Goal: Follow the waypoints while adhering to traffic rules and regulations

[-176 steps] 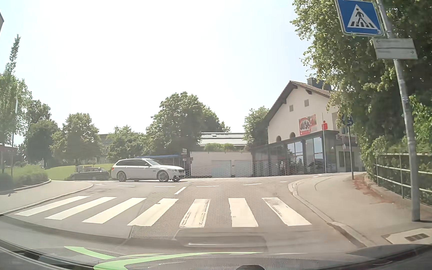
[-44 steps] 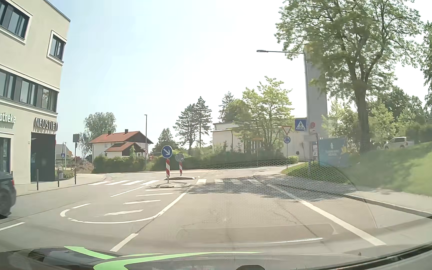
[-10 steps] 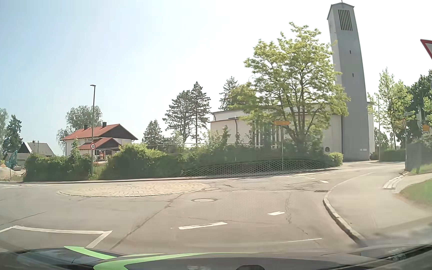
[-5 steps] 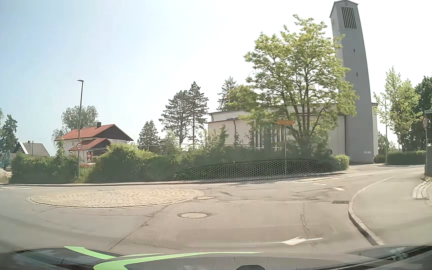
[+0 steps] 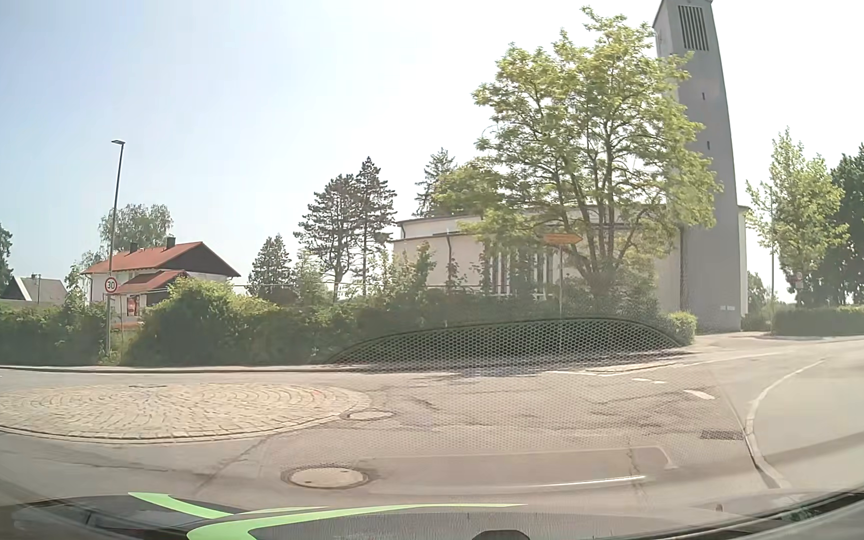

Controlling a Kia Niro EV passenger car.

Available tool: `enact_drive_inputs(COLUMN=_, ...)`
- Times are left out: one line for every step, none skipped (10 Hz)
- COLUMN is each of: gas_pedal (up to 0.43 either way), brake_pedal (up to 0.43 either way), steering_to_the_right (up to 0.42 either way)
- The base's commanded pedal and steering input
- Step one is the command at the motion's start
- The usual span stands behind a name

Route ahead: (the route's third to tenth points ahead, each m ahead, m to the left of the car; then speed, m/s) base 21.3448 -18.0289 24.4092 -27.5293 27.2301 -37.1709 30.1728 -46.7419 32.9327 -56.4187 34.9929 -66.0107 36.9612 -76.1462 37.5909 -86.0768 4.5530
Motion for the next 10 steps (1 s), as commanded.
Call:
enact_drive_inputs(gas_pedal=0.087, brake_pedal=0.000, steering_to_the_right=0.138)
enact_drive_inputs(gas_pedal=0.087, brake_pedal=0.000, steering_to_the_right=0.156)
enact_drive_inputs(gas_pedal=0.087, brake_pedal=0.000, steering_to_the_right=0.171)
enact_drive_inputs(gas_pedal=0.098, brake_pedal=0.000, steering_to_the_right=0.191)
enact_drive_inputs(gas_pedal=0.098, brake_pedal=0.000, steering_to_the_right=0.205)
enact_drive_inputs(gas_pedal=0.098, brake_pedal=0.000, steering_to_the_right=0.214)
enact_drive_inputs(gas_pedal=0.098, brake_pedal=0.000, steering_to_the_right=0.215)
enact_drive_inputs(gas_pedal=0.098, brake_pedal=0.000, steering_to_the_right=0.219)
enact_drive_inputs(gas_pedal=0.098, brake_pedal=0.000, steering_to_the_right=0.224)
enact_drive_inputs(gas_pedal=0.098, brake_pedal=0.000, steering_to_the_right=0.235)
